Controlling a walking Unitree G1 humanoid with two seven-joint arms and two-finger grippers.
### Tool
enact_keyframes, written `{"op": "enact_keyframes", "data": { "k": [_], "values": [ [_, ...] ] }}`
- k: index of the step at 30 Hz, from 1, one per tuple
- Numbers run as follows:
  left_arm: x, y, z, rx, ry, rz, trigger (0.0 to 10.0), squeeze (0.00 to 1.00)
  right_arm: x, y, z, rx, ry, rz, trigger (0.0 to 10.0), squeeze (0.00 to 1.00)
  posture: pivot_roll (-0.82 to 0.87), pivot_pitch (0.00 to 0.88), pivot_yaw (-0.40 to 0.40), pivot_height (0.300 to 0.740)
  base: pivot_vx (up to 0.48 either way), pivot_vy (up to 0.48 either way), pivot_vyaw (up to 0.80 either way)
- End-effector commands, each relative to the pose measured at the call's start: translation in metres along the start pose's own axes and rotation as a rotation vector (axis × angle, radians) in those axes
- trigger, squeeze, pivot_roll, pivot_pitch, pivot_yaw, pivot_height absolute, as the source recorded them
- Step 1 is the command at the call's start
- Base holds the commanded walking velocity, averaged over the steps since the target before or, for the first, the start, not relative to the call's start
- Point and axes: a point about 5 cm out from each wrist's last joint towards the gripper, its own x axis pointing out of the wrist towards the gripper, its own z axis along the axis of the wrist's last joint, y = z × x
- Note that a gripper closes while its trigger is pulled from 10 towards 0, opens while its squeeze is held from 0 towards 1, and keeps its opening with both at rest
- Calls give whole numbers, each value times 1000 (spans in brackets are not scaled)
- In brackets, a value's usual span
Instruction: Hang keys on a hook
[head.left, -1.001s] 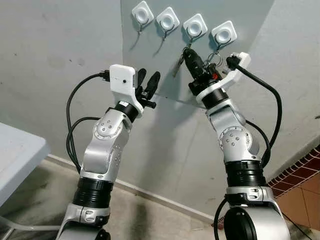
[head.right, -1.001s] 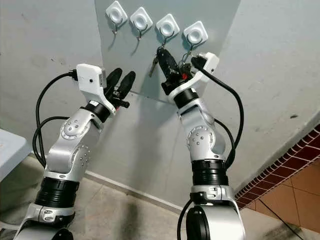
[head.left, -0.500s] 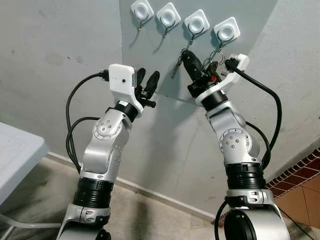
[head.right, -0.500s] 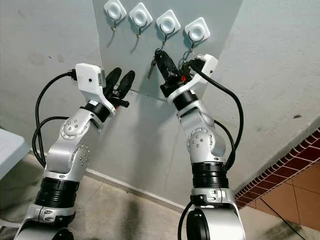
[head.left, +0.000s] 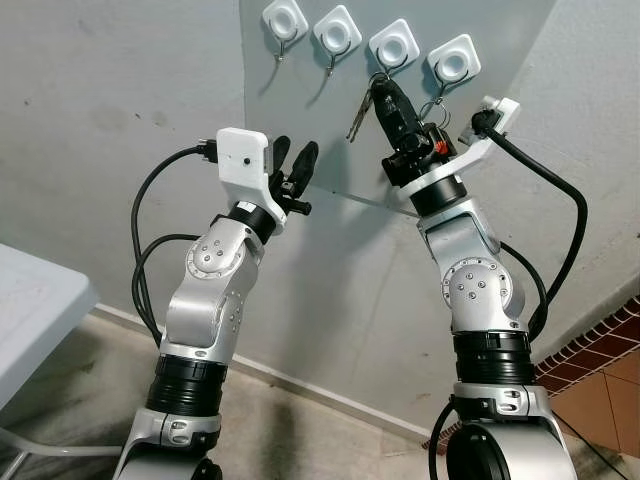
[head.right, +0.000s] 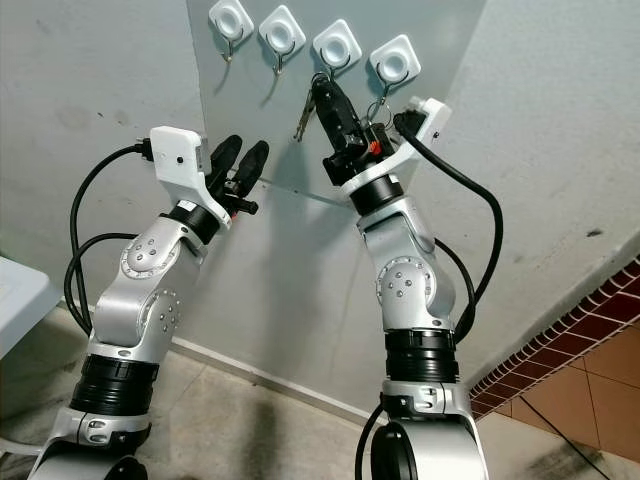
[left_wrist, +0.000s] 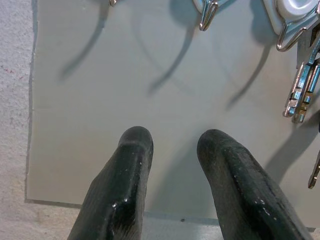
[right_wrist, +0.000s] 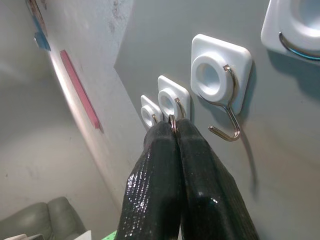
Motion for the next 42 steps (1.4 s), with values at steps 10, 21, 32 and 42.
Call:
{"op": "enact_keyframes", "data": {
  "k": [10,21,32,42],
  "values": [
    [3,-4,10,13,-32,-16,10000,0,3,-6,2,75,14,-80,10000,0,157,67,-101,740,0,0,0],
    [3,-5,11,11,-33,-18,10000,0,5,-14,2,107,23,-153,10000,0,157,67,-100,740,0,0,0],
    [4,-5,11,8,-35,-17,10000,0,3,-1,6,81,-26,-22,10000,0,157,67,-100,740,0,0,0],
    [4,-5,11,8,-36,-17,10000,0,7,-13,4,136,6,-148,10000,0,159,67,-102,740,0,0,0]
  ]
}}
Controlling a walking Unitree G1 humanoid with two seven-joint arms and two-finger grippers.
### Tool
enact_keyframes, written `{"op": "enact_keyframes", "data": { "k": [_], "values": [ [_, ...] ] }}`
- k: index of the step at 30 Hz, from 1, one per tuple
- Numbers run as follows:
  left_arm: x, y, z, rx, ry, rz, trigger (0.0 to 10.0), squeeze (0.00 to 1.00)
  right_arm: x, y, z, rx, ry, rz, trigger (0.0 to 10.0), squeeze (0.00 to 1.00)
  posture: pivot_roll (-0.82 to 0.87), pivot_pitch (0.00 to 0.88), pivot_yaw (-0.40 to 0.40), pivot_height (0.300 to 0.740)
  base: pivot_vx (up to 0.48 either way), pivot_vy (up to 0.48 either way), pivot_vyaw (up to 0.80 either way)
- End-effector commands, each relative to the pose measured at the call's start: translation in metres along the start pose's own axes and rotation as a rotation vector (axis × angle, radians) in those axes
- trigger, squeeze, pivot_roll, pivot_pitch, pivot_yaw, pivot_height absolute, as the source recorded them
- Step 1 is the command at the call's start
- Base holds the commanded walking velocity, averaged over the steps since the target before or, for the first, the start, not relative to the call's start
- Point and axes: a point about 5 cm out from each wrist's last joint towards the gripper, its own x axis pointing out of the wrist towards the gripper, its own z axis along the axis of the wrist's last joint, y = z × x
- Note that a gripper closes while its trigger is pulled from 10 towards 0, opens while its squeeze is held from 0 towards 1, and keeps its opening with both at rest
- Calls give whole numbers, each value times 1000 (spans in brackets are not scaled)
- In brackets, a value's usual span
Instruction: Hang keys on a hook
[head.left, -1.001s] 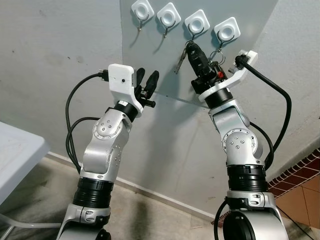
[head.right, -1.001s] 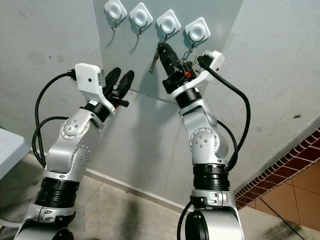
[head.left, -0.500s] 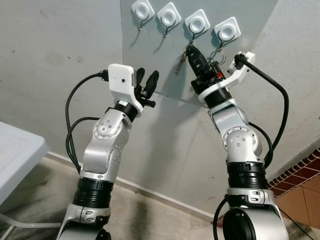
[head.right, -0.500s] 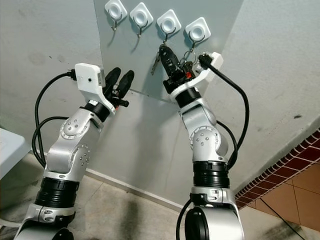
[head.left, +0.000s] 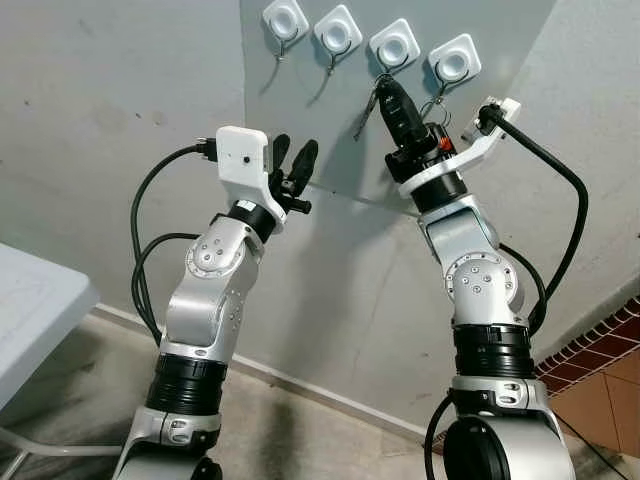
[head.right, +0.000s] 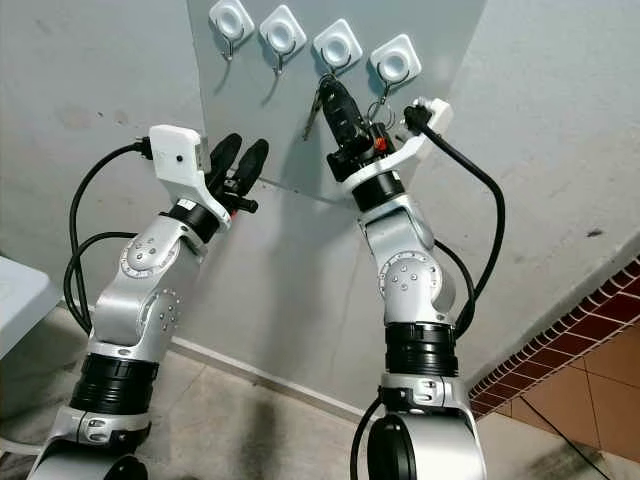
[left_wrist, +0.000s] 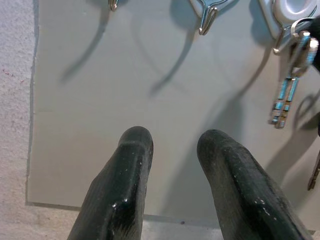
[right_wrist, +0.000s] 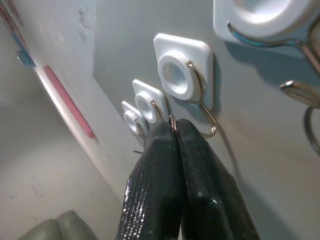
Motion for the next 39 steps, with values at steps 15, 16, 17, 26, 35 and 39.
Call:
{"op": "enact_keyframes", "data": {
  "k": [15,16,17,26,35,39],
  "values": [
    [3,-5,10,7,-32,-15,10000,0,-4,-4,-5,-45,36,-12,10000,0,159,70,-101,740,0,0,0],
    [3,-5,10,7,-32,-14,10000,0,-4,-4,-5,-39,34,-5,10000,0,159,70,-101,740,0,0,0],
    [3,-5,10,7,-32,-14,10000,0,-4,-4,-6,-28,35,-7,10000,0,160,72,-102,740,0,0,0],
    [2,-5,10,6,-31,-14,10000,0,-3,0,-6,-35,24,28,10000,0,163,71,-103,740,0,0,0],
    [2,-6,10,4,-32,-14,10000,0,-2,5,0,-20,-26,68,10000,0,163,70,-105,740,0,0,0],
    [2,-6,10,3,-32,-16,10000,0,-1,3,1,0,-34,41,10000,0,162,70,-105,740,0,0,0]
  ]
}}
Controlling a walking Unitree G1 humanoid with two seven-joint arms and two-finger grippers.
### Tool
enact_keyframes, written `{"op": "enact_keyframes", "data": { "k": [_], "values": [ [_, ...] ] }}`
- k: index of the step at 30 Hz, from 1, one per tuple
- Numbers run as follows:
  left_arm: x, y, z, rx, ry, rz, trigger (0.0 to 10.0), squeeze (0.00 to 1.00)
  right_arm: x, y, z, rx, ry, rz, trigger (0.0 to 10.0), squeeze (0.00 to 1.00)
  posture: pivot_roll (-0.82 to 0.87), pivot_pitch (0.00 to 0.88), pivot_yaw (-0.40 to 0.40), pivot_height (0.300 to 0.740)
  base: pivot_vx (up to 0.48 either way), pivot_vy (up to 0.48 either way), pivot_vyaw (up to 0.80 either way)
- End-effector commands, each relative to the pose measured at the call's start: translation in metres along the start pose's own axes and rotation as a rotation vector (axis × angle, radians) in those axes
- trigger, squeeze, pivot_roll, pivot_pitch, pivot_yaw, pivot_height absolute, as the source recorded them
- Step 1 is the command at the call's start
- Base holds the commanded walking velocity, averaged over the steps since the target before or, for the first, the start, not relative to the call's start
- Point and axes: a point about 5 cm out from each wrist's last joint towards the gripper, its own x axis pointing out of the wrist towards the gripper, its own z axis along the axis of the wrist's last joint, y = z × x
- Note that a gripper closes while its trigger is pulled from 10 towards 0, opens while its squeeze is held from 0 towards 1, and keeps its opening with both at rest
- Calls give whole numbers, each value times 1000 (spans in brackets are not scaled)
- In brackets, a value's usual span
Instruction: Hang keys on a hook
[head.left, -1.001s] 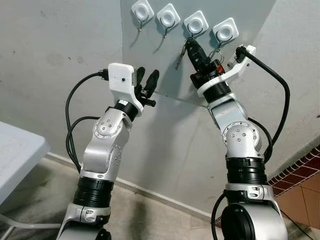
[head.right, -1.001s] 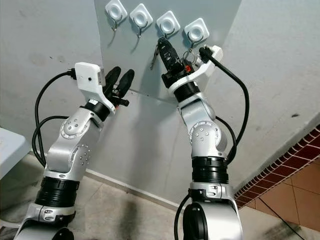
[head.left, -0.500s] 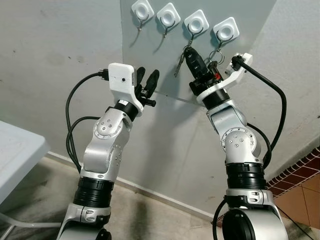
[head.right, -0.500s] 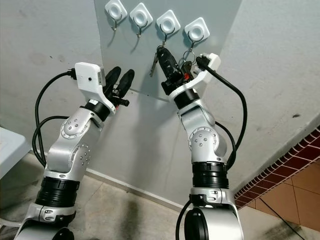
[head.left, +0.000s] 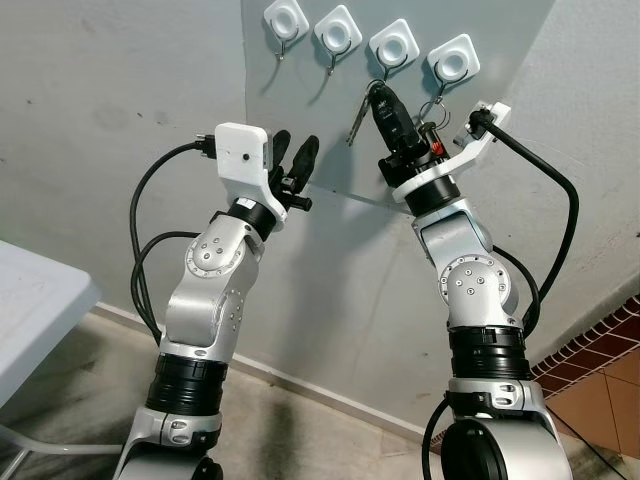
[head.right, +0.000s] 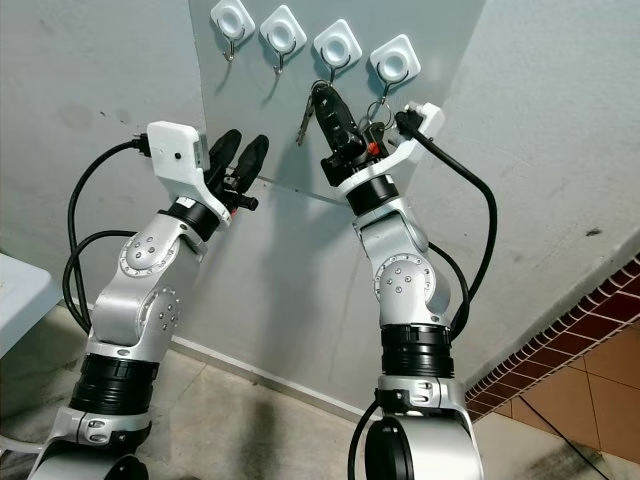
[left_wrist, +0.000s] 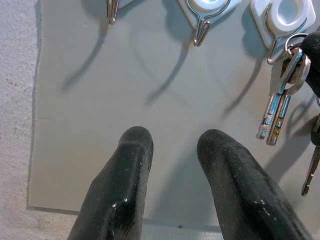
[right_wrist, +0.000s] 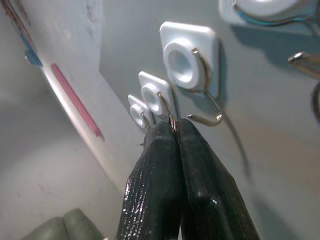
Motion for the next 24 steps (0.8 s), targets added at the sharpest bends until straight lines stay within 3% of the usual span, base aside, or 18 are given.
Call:
{"op": "enact_keyframes", "data": {
  "k": [1,24],
  "values": [
    [2,-5,6,1,-15,-14,10000,0,4,3,8,-4,-28,4,10000,0,162,70,-105,740,0,0,0],
    [2,-4,6,-2,-15,-10,10000,0,7,-7,3,60,22,-110,10000,0,163,75,-105,740,0,0,0]
  ]
}}
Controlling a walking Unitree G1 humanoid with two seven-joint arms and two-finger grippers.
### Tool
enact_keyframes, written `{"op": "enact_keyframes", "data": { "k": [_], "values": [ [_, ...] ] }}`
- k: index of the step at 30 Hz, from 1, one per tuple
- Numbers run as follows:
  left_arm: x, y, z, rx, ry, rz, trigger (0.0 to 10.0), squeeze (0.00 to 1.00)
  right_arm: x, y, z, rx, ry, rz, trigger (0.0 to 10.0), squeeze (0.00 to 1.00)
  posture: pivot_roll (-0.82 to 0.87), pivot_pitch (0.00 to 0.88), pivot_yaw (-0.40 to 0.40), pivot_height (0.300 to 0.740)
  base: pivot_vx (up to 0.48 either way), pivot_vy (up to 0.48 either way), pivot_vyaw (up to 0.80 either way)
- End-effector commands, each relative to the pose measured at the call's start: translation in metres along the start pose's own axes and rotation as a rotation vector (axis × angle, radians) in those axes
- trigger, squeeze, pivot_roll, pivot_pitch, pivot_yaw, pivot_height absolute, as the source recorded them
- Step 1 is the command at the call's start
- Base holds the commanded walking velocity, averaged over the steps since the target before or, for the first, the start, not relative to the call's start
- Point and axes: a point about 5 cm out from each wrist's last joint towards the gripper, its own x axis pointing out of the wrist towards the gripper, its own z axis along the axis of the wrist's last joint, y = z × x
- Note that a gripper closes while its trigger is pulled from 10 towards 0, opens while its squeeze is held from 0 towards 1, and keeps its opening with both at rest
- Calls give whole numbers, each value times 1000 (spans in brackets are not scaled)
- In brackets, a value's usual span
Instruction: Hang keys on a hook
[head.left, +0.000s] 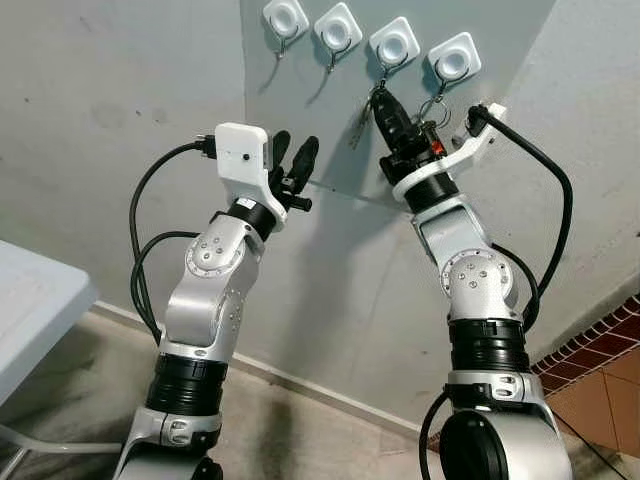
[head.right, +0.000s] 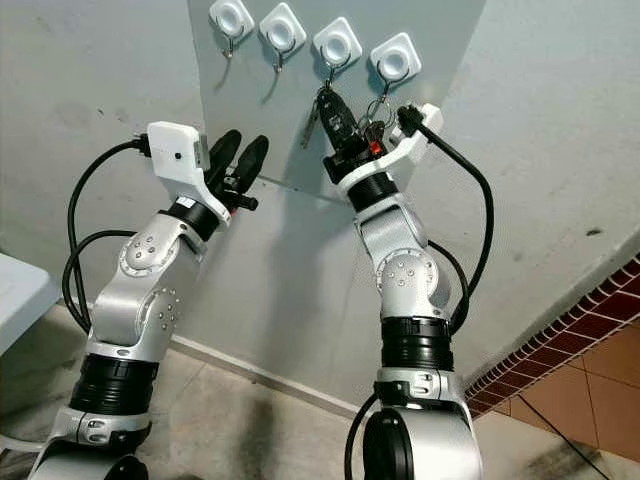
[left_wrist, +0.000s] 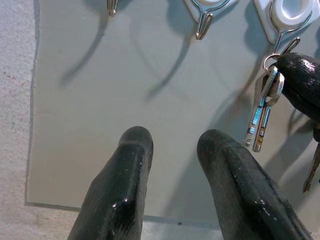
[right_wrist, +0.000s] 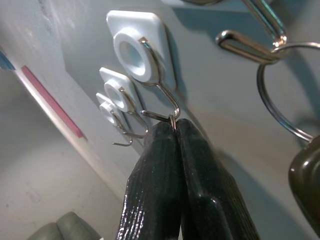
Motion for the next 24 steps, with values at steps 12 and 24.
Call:
{"op": "enact_keyframes", "data": {
  "k": [12,24],
  "values": [
    [1,-3,3,3,-11,-4,10000,0,-8,4,-5,-56,5,86,10000,1000,163,78,-108,740,0,0,0],
    [-12,5,-35,44,108,50,10000,0,-46,-27,-32,-194,137,-1,10000,1000,161,78,-106,740,0,0,0]
  ]
}}
